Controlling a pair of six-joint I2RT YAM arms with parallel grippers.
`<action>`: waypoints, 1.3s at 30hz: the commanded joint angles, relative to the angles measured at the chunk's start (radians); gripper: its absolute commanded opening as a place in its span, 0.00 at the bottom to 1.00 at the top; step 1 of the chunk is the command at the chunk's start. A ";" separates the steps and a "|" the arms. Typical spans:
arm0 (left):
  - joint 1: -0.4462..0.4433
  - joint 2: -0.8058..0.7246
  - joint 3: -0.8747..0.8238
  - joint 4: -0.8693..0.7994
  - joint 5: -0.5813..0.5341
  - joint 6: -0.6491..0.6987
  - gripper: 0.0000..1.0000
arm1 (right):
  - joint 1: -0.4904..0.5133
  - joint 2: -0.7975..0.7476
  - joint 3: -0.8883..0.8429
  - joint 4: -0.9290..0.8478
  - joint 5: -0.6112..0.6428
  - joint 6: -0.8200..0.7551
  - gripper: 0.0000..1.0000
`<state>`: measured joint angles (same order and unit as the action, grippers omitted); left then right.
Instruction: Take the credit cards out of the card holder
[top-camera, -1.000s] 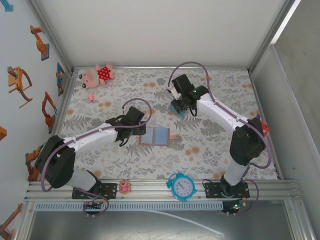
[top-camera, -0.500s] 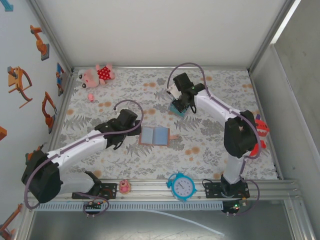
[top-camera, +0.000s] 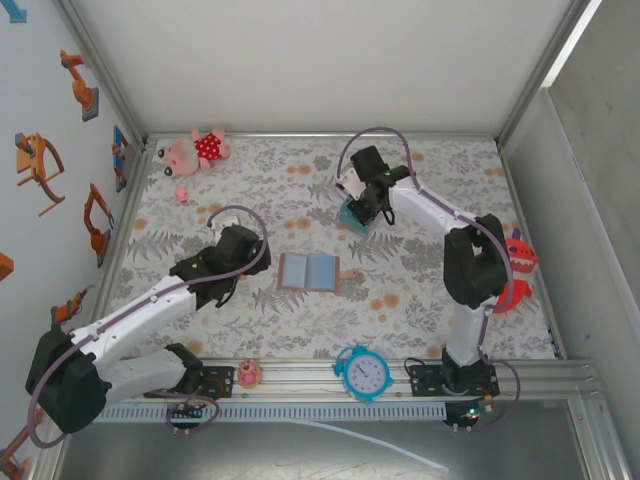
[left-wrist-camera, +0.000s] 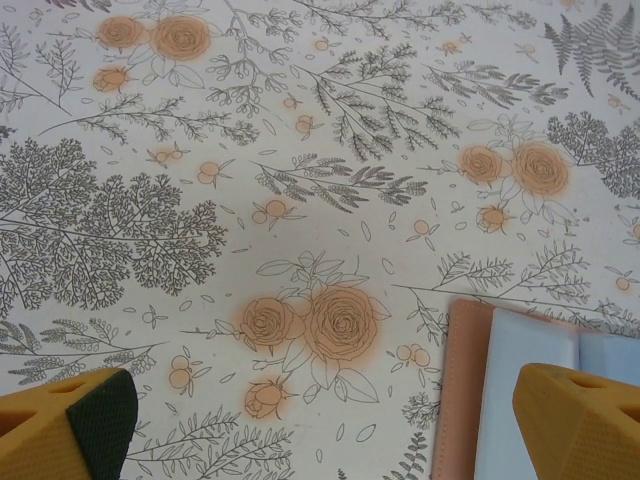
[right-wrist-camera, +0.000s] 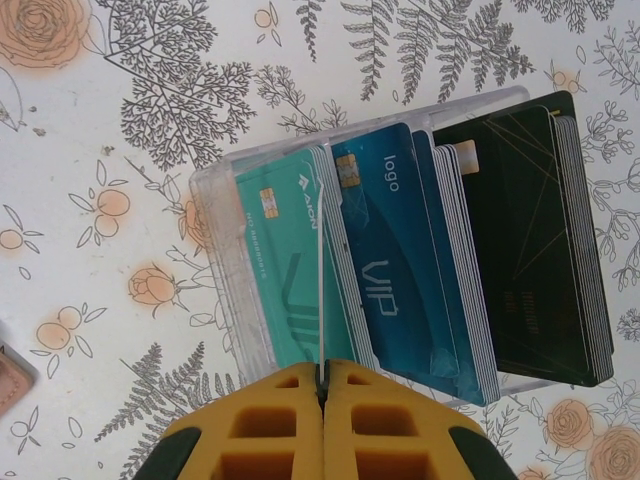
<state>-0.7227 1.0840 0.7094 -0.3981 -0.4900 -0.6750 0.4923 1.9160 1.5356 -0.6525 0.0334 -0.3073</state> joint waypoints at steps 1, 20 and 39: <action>0.008 -0.021 -0.016 -0.010 -0.023 -0.021 0.97 | -0.010 0.027 0.027 0.000 -0.030 -0.018 0.00; 0.029 -0.057 -0.016 -0.042 -0.027 -0.037 0.97 | -0.011 0.052 0.032 -0.046 -0.111 -0.033 0.00; 0.034 -0.072 -0.019 -0.051 -0.023 -0.043 0.97 | -0.012 0.040 0.026 -0.030 -0.023 -0.018 0.16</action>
<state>-0.6968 1.0283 0.7025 -0.4294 -0.5014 -0.7029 0.4854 1.9625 1.5402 -0.6693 -0.0162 -0.3332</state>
